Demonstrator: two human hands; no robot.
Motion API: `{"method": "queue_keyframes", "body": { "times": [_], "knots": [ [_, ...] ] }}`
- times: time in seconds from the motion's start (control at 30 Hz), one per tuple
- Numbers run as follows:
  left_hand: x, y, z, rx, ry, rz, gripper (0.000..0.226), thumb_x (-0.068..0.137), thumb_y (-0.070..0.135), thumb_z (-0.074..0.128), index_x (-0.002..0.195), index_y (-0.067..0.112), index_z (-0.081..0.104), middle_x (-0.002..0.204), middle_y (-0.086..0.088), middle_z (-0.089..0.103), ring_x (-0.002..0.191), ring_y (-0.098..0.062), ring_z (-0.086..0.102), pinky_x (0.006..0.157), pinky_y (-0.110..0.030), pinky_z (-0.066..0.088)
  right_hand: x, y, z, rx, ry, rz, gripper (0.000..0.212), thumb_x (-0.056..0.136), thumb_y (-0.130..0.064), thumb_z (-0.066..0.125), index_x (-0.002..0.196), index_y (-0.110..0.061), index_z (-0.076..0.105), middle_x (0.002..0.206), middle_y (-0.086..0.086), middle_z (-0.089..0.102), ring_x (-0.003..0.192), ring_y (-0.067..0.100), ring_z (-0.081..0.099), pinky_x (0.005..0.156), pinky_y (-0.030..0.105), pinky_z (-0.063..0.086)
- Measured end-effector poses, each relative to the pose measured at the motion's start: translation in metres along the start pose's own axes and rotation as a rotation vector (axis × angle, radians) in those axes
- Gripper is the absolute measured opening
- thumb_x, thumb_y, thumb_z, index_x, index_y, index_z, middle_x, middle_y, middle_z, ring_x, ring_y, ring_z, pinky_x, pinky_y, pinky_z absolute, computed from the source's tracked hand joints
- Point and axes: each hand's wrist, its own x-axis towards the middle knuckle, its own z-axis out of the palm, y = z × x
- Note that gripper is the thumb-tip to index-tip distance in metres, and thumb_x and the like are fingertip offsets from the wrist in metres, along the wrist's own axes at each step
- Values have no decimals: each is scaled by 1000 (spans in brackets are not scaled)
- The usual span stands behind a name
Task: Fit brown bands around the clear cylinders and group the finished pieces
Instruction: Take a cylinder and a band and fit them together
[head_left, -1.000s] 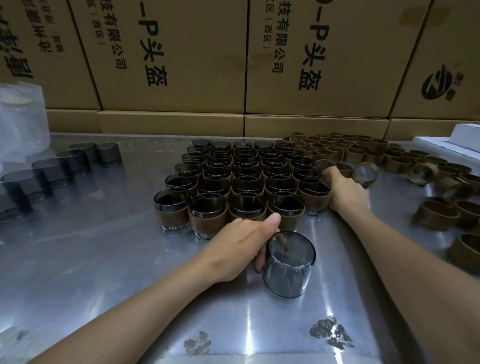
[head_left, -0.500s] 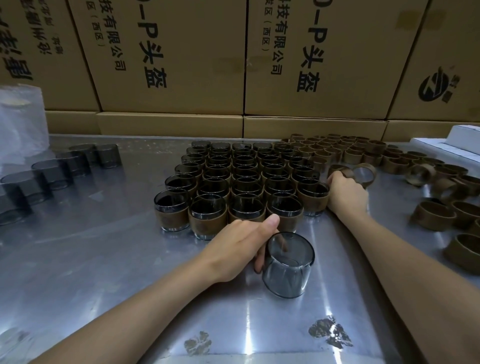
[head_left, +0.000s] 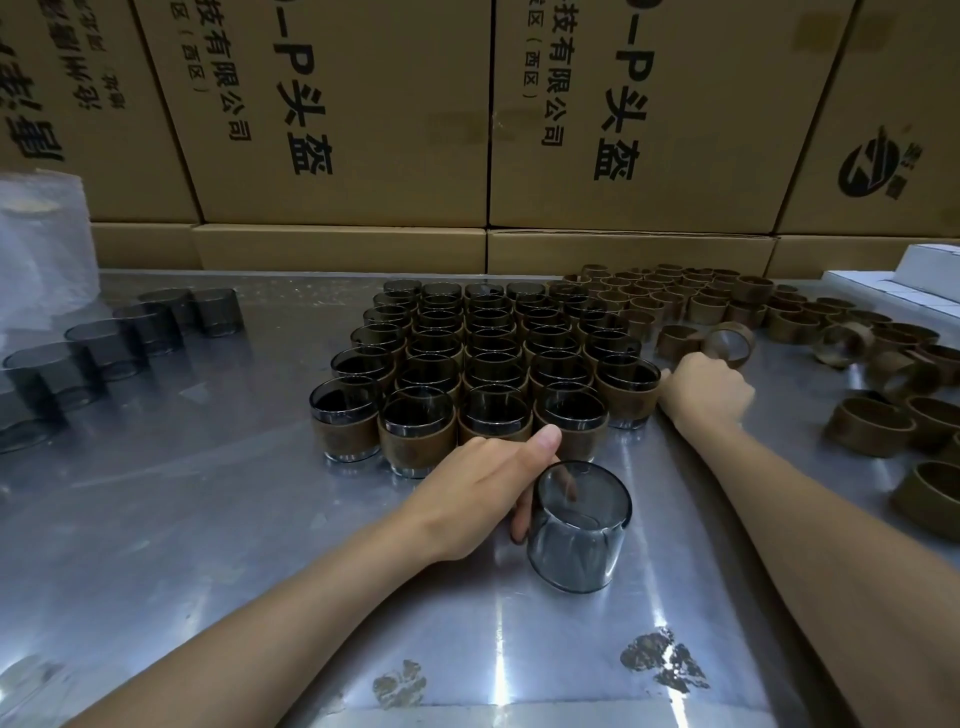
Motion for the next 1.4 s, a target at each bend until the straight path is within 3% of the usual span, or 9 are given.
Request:
{"method": "queue_keyframes", "body": {
  "times": [0.27,0.5,0.63,0.8,0.97,1.13,1.23,1.3,1.4],
  "knots": [
    [1,0,0,-1,-3,-7,100,82,74,6,78,-3,70,58,-5,63,62,-7,57,69,-20,34,-9,2,-5,22,33,-55,21,96,-24,47,90,-6,58,99,19,65,92,38,61,65,33,36],
    [1,-3,-4,20,14,24,95,84,73,10,77,-1,70,51,9,59,59,-3,53,66,-17,33,-28,10,-12,314,186,-56,23,96,-25,47,111,-13,59,97,16,62,96,40,57,72,36,33],
    [0,-5,-6,2,16,42,92,86,71,13,73,-2,68,51,9,59,57,-3,51,66,-13,34,-40,6,-25,465,331,-139,23,97,-27,41,112,-14,51,80,0,47,73,24,43,60,31,27],
    [-1,-4,-8,-5,26,47,92,86,70,13,75,-2,69,50,7,58,55,0,51,67,-8,35,-63,-12,-55,642,467,-353,25,91,-47,37,95,-24,41,72,-16,42,72,12,43,52,21,22],
    [-1,-5,-9,-21,16,44,92,85,73,12,76,2,70,52,5,59,54,-3,51,62,-11,35,-94,-20,-78,721,433,-515,41,82,-60,40,83,-19,37,67,-15,39,61,-1,41,51,19,28],
    [-1,-1,-10,-184,23,70,66,93,63,22,84,21,72,54,1,62,48,1,50,55,-10,35,-132,-24,-95,788,322,-744,37,80,-54,47,78,-19,36,67,-13,39,59,3,41,50,21,31],
    [-2,0,-10,-283,56,89,56,86,65,26,79,32,71,55,4,62,47,-5,50,54,-17,39,-154,-17,-98,766,212,-890,33,76,-48,52,93,-22,41,79,-9,48,68,7,49,54,24,41],
    [-5,1,-10,-365,71,97,50,84,61,33,84,27,71,65,-2,65,57,-10,58,60,-23,46,-165,-11,-98,755,158,-949,46,75,-46,54,112,-24,39,93,-10,52,79,5,52,64,21,46],
    [-1,7,-7,-436,61,47,26,98,31,44,91,25,68,84,-5,69,81,-3,66,74,-20,51,-172,-2,-98,731,99,-975,59,73,-43,55,126,-27,39,105,-17,48,94,1,51,76,19,46]
  ]
}}
